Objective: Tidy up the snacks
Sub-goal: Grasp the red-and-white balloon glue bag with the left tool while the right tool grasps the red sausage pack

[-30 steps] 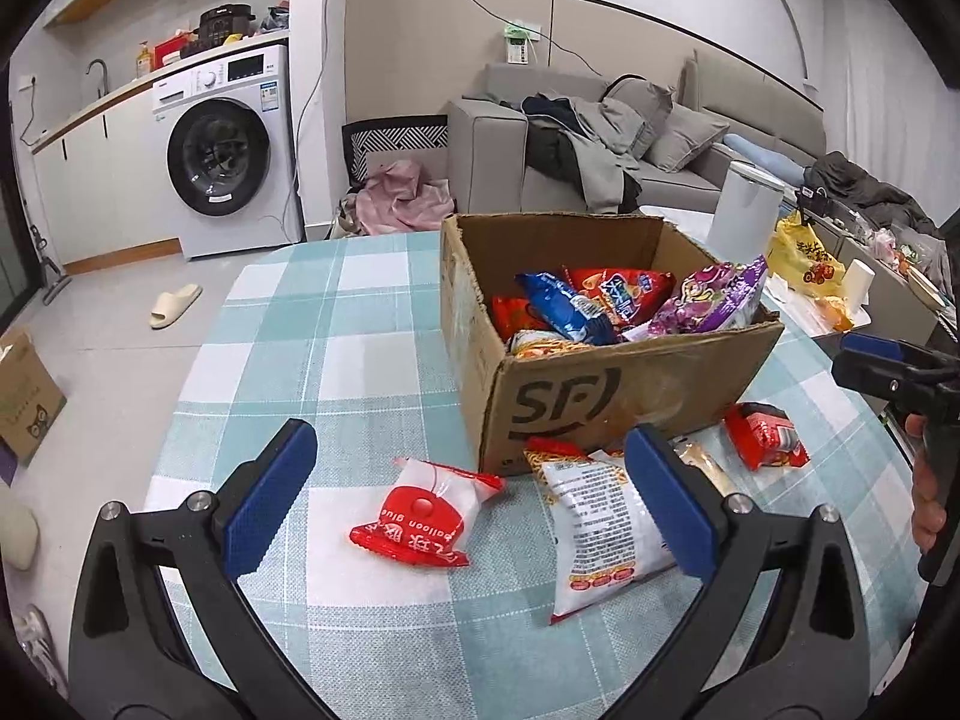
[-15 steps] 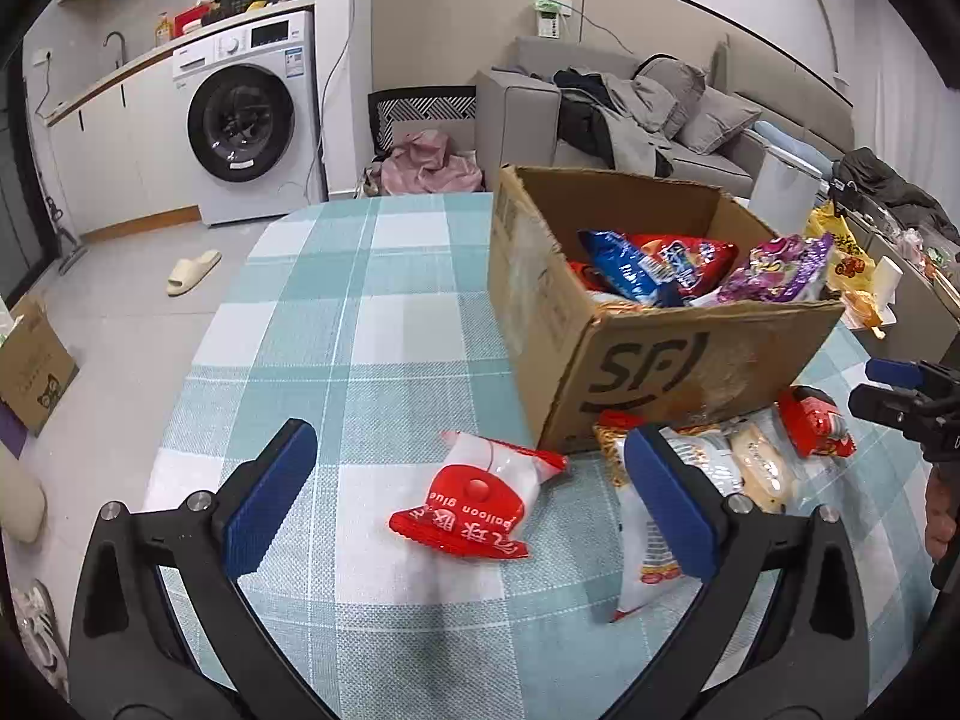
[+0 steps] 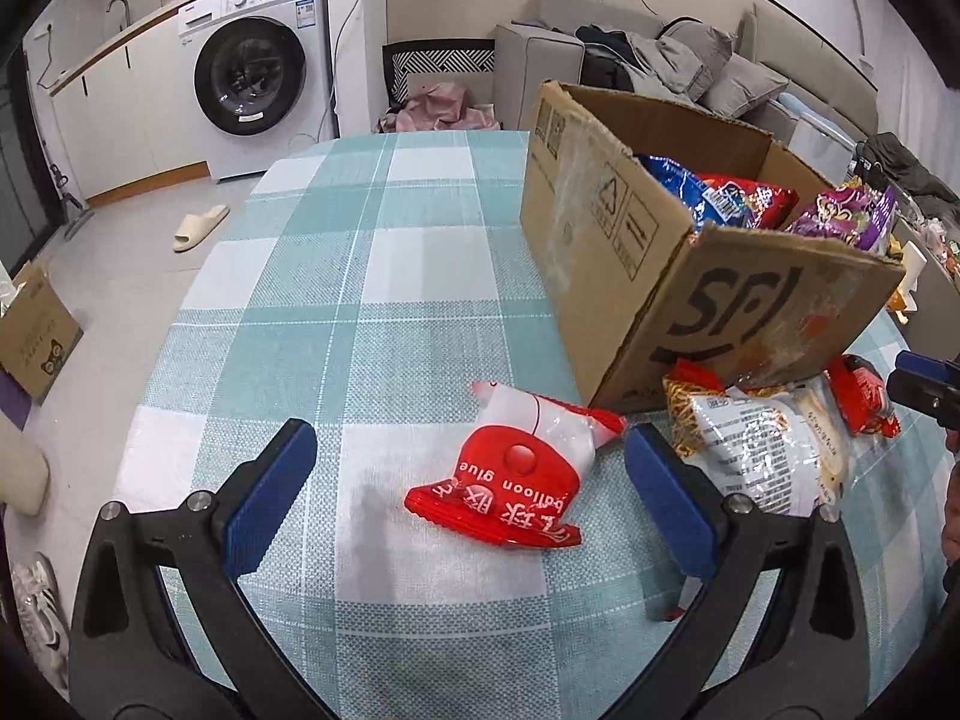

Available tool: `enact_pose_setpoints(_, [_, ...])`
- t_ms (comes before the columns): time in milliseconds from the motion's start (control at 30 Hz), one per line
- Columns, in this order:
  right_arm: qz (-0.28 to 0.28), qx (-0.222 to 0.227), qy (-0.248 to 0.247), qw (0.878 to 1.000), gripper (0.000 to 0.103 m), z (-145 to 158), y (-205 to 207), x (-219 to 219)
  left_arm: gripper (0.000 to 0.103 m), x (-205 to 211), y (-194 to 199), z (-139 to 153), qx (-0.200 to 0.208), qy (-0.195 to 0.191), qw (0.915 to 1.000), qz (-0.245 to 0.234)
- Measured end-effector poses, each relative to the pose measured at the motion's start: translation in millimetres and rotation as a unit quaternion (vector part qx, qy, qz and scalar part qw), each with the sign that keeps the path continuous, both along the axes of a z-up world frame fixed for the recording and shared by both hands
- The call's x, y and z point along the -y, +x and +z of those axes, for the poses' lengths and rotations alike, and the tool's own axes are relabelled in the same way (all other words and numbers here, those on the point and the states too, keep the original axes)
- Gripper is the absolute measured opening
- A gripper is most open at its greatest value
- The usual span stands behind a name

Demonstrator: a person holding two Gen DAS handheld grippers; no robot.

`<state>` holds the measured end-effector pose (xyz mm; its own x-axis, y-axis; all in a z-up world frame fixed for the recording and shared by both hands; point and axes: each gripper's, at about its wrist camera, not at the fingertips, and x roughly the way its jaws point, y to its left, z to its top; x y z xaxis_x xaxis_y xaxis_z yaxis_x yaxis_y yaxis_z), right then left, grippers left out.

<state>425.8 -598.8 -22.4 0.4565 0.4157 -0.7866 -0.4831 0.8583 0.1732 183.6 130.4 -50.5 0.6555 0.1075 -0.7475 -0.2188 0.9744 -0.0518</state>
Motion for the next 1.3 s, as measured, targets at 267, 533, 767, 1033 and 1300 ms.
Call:
enact_pose_setpoints(267, [0.005,-0.016,-0.016,1.000,0.103,-14,5,-4,0.102,-2,12,-17,-0.031,0.004,0.9995,-0.002])
enact_pose_setpoints(533, [0.011,-0.017,-0.019,1.000,0.102,-22,5,-8,0.102,-4,18,-24,-0.042,0.005,0.9991,-0.007])
enact_pose_setpoints(767, [0.022,-0.017,-0.022,0.999,0.088,-27,4,-10,0.099,-2,20,-25,-0.045,0.009,0.9989,-0.015])
enact_pose_setpoints(1033, [0.024,-0.009,-0.028,0.999,0.072,-26,3,-8,0.075,2,15,-23,-0.043,0.006,0.9988,-0.022])
enact_pose_setpoints(1300, [0.039,0.001,-0.037,0.999,0.059,-22,-4,-11,0.056,4,9,-19,-0.031,-0.004,0.9989,-0.037])
